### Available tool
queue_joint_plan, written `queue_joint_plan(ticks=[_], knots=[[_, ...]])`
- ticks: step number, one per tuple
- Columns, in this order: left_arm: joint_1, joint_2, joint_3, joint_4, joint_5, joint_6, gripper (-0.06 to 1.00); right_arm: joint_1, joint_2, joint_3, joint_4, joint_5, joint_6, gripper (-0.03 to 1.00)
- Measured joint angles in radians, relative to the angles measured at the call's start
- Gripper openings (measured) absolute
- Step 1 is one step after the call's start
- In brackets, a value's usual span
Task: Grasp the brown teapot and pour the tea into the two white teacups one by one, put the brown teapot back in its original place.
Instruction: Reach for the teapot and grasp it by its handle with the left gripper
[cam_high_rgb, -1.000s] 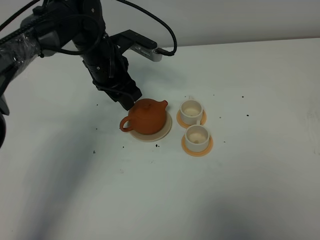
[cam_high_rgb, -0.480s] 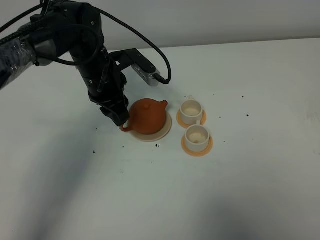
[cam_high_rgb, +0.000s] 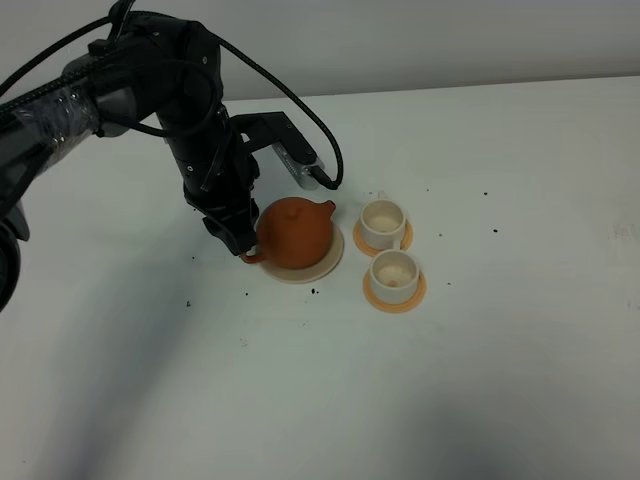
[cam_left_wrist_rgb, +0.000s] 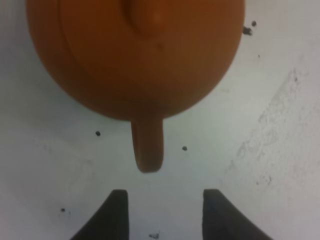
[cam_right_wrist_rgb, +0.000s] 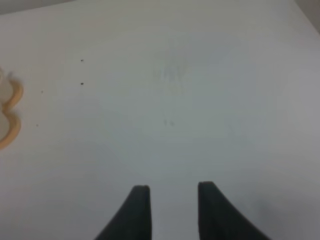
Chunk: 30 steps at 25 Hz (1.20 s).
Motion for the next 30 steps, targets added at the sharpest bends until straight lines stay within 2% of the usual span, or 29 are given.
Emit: queue_joint_plan(ticks=[5, 14, 30], knots=[[-0.021, 0.033, -0.051, 0.005, 0.0, 0.002, 0.36, 0.0, 0.0, 0.0, 0.0, 0.0, 0.0, 0.24], [-0.033, 0.043, -0.053, 0.049, 0.0, -0.018, 0.36, 0.0, 0.0, 0.0, 0.0, 0.0, 0.0, 0.24], [-0.033, 0.063, -0.053, 0.06, 0.0, -0.035, 0.36, 0.0, 0.0, 0.0, 0.0, 0.0, 0.0, 0.24]])
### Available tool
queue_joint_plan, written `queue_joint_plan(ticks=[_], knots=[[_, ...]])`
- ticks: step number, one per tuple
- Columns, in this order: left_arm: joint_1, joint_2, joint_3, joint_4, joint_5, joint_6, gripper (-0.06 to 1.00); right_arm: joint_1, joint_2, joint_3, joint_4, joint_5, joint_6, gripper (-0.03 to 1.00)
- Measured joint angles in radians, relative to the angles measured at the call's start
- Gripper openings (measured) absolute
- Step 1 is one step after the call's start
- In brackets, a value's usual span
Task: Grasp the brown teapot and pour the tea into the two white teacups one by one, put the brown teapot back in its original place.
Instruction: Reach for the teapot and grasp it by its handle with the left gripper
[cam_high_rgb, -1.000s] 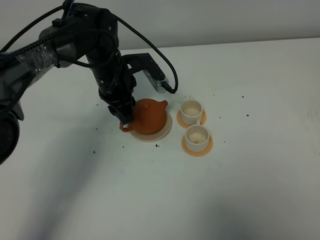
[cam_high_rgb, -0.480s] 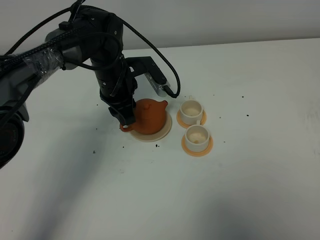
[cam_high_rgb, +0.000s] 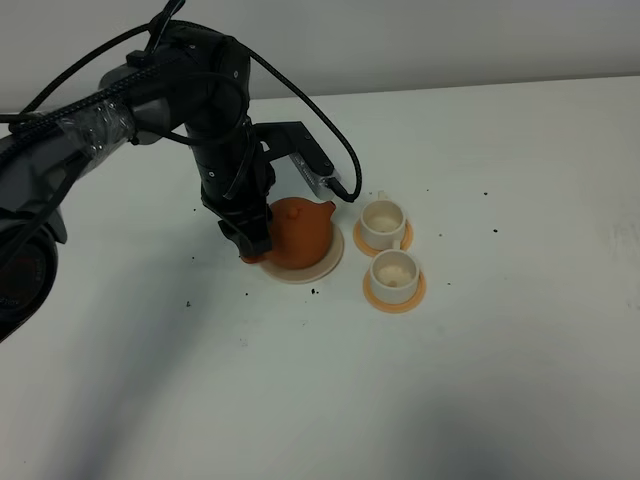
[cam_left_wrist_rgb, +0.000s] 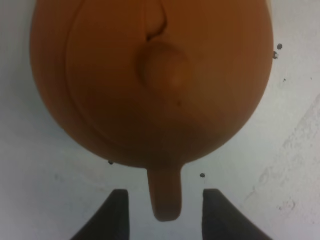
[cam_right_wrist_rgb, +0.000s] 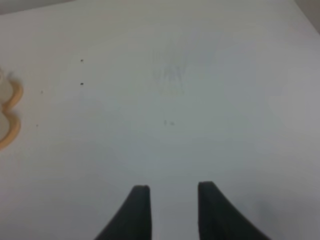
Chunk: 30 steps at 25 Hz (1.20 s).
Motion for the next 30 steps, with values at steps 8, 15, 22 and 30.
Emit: queue_joint_plan(ticks=[8, 15, 22, 30], knots=[[-0.001, 0.016, 0.0, 0.0, 0.0, 0.0, 0.36, 0.0, 0.0, 0.0, 0.0, 0.0, 0.0, 0.24], [-0.004, 0.021, 0.0, 0.008, 0.0, 0.0, 0.36, 0.0, 0.0, 0.0, 0.0, 0.0, 0.0, 0.24], [-0.004, 0.021, 0.0, -0.008, 0.0, 0.006, 0.36, 0.0, 0.0, 0.0, 0.0, 0.0, 0.0, 0.24], [-0.004, 0.021, 0.0, -0.008, 0.0, 0.009, 0.36, 0.0, 0.0, 0.0, 0.0, 0.0, 0.0, 0.24]])
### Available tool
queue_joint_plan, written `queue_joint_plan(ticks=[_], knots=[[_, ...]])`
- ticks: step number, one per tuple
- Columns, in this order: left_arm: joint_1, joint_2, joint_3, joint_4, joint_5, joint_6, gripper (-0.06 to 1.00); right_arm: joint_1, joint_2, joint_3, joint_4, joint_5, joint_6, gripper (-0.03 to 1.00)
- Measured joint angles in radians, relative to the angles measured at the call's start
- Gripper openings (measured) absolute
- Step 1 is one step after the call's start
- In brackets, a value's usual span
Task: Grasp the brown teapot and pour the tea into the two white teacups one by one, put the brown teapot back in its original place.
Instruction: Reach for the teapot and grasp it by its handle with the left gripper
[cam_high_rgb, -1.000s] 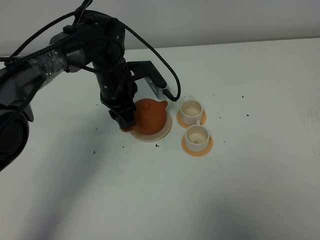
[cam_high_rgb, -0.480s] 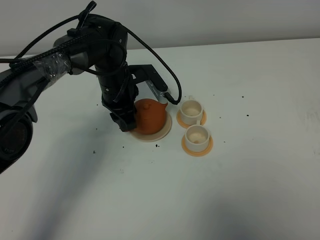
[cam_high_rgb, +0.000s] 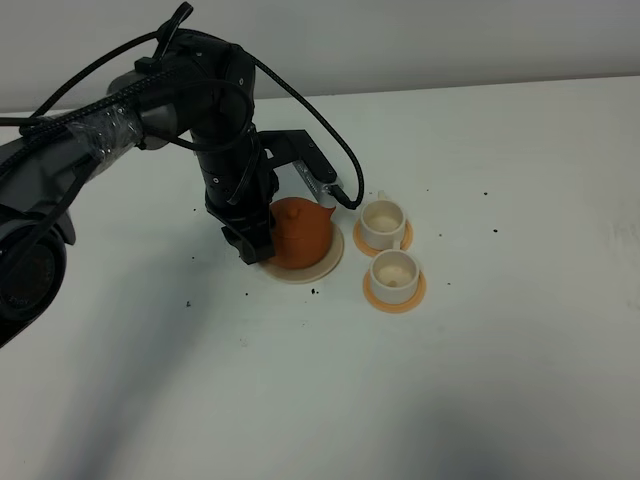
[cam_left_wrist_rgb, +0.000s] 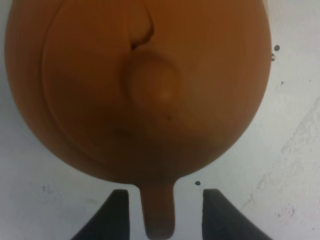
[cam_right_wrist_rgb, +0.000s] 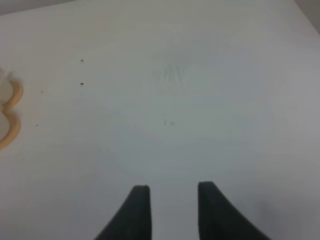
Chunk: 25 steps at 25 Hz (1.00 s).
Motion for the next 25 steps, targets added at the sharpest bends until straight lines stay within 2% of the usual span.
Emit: queue_joint_plan(ticks=[6, 17, 25], knots=[[0.0, 0.0, 0.0, -0.001, -0.012, 0.0, 0.32, 0.0, 0.0, 0.0, 0.0, 0.0, 0.0, 0.24], [0.0, 0.0, 0.0, -0.008, -0.031, 0.0, 0.13, 0.0, 0.0, 0.0, 0.0, 0.0, 0.0, 0.24], [0.0, 0.019, -0.008, -0.011, -0.015, 0.003, 0.12, 0.0, 0.0, 0.0, 0.0, 0.0, 0.0, 0.24]])
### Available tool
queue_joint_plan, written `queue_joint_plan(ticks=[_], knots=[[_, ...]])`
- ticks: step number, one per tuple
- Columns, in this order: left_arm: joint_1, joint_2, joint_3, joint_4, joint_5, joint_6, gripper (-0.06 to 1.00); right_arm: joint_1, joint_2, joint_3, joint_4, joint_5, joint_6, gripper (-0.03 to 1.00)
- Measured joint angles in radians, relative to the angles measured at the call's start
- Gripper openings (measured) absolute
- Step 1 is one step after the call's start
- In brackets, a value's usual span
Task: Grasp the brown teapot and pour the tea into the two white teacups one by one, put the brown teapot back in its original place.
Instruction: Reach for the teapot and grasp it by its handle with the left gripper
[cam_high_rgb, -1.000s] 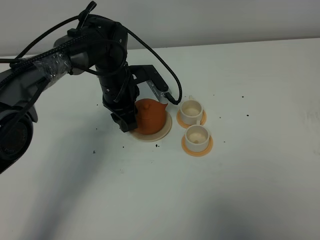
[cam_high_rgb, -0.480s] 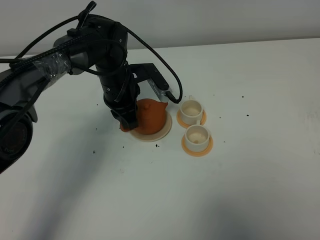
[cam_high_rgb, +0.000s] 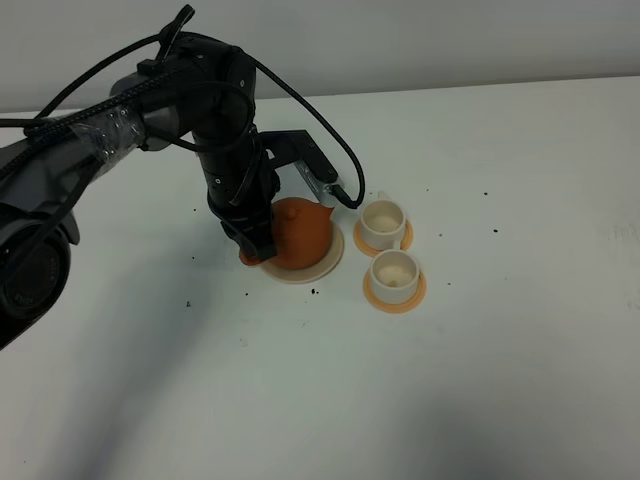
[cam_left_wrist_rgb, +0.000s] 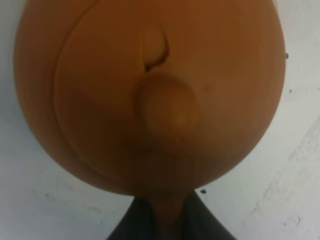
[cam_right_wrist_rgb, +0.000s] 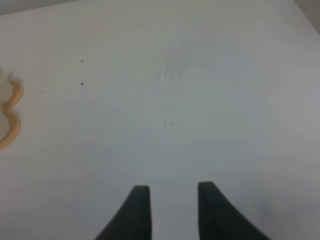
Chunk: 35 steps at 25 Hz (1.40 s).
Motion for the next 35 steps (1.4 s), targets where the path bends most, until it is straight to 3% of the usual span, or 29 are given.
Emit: queue_joint_plan(ticks=[35], knots=[[0.023, -0.046, 0.0, -0.021, -0.011, 0.086, 0.12, 0.0, 0.0, 0.0, 0.0, 0.0, 0.0, 0.24]])
